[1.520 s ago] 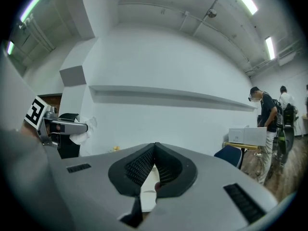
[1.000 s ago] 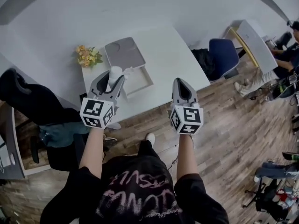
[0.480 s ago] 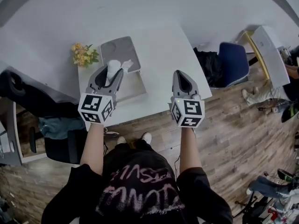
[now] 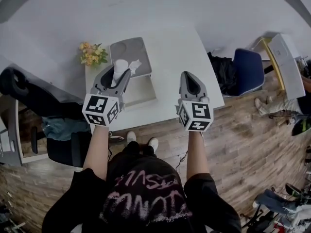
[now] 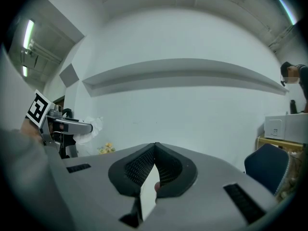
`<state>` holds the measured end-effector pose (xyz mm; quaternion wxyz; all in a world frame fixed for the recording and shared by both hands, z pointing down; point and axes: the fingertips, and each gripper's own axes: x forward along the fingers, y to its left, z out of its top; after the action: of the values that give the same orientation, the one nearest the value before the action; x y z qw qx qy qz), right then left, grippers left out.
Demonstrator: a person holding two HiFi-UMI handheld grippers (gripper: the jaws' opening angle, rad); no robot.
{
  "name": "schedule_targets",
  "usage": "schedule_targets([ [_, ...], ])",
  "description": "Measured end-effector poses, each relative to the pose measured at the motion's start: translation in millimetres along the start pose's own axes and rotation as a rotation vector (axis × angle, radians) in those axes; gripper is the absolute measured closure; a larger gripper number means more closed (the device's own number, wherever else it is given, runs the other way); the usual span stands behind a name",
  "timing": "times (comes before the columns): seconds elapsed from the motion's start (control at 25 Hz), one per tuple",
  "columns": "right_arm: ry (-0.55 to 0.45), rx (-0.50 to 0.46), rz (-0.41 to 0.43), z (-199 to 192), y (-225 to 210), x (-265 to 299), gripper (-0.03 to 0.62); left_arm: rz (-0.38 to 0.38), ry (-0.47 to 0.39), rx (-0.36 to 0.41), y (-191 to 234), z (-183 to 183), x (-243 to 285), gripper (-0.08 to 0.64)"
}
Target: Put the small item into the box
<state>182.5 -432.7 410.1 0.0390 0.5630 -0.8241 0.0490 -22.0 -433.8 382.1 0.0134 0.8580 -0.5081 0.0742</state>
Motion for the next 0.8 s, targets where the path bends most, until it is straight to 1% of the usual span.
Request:
schedule_targets([
  [0.24,0.005,-0.008,0.002,0.8,6.3,10.2,0.583,-0.016,0.020,-0.017,6.1,-8.5,7.5,0.382],
  [0.32,0.009,-0.008,0.001,0.2,7.5,13.1,0.581,-0.030,0.040,-0.025,6.1,-16.3,10.8,0.382],
  [0.44,0.018,-0.006,0.001,-4.6,10.0,18.5,0.581,-0.049,0.091,-0.044,6.7,-36.3,16.0,0.382],
  [0.56,0.035,-0.003,0.001,-13.0,11.4,22.6,0.581,-0.078,0.170,-0.063,2.4,-64.4,23.3,0.382],
  [0.8,0.068,0.002,0.002,-26.8,13.0,26.1,0.581,-0.166,0.432,-0.100,-17.0,-140.1,36.1,0.382],
])
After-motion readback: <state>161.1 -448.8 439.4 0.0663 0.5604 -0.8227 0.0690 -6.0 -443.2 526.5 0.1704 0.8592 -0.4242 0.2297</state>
